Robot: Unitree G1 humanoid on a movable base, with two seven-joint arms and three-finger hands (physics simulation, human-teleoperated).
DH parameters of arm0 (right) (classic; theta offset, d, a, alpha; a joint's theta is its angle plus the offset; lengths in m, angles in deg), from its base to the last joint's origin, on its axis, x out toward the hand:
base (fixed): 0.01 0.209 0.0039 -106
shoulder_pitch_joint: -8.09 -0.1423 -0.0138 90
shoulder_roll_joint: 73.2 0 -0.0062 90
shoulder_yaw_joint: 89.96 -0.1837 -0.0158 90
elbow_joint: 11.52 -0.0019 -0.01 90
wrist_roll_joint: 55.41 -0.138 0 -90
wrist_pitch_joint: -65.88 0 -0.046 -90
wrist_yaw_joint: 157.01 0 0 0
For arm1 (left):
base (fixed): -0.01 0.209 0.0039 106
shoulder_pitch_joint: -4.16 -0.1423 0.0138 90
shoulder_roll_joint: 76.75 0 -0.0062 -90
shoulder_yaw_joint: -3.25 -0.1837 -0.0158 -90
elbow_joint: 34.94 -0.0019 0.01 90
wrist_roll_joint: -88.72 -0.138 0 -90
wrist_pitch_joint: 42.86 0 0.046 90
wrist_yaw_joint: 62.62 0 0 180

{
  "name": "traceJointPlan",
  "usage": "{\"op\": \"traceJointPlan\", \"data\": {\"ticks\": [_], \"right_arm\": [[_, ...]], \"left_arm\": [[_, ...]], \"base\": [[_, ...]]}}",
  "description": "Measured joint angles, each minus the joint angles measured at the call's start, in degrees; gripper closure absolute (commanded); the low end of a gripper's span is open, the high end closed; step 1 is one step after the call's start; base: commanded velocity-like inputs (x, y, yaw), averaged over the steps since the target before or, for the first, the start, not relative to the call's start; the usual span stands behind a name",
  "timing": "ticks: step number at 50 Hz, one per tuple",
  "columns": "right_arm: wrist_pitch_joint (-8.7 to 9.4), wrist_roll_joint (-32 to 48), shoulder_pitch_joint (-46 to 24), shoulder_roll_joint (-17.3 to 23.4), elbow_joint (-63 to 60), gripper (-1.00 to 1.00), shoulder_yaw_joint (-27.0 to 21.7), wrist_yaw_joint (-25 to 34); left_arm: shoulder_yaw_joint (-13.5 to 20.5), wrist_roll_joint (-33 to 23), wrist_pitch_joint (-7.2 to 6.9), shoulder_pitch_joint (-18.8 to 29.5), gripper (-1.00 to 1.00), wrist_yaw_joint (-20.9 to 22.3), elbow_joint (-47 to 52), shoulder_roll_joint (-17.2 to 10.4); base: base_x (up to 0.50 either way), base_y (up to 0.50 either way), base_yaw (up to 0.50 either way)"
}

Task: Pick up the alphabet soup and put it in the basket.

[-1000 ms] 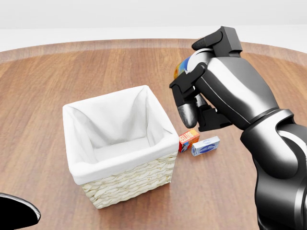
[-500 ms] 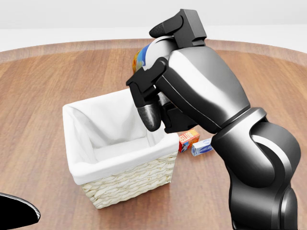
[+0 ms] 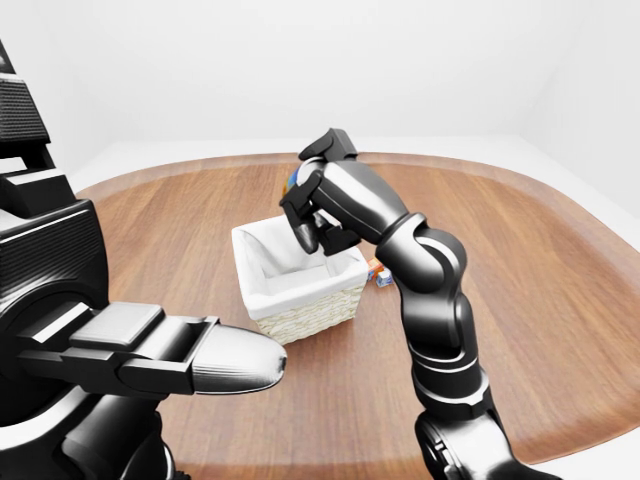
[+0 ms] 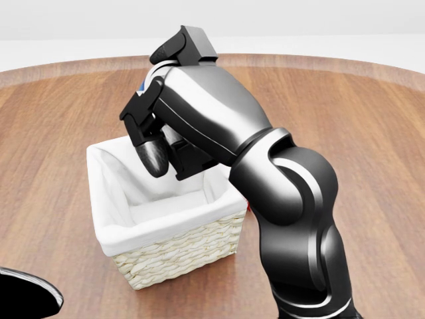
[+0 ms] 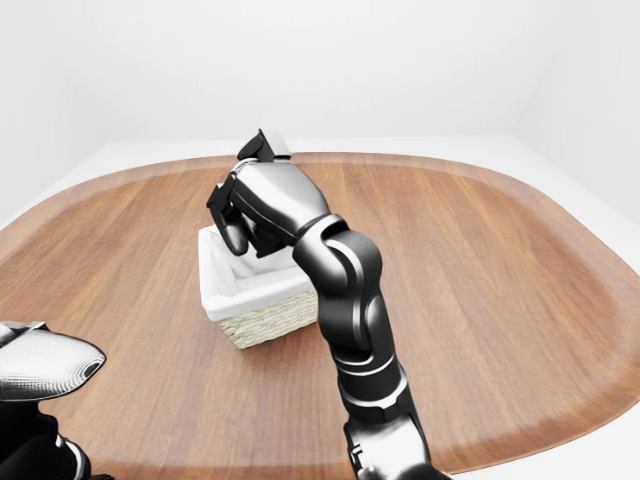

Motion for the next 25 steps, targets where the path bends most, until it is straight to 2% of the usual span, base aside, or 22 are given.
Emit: {"op": "traceJointPlan", "data": {"ticks": [25], "right_arm": [[0.00,-3.6,-8.6,-0.4,20.9,0.90,-0.9,-8.5]], "left_arm": [[-1.0,-3.3,0.00,0.0,-1.00,2.8,0.0,1.7]], "base": [[0.00,0.00,0.00]]}}
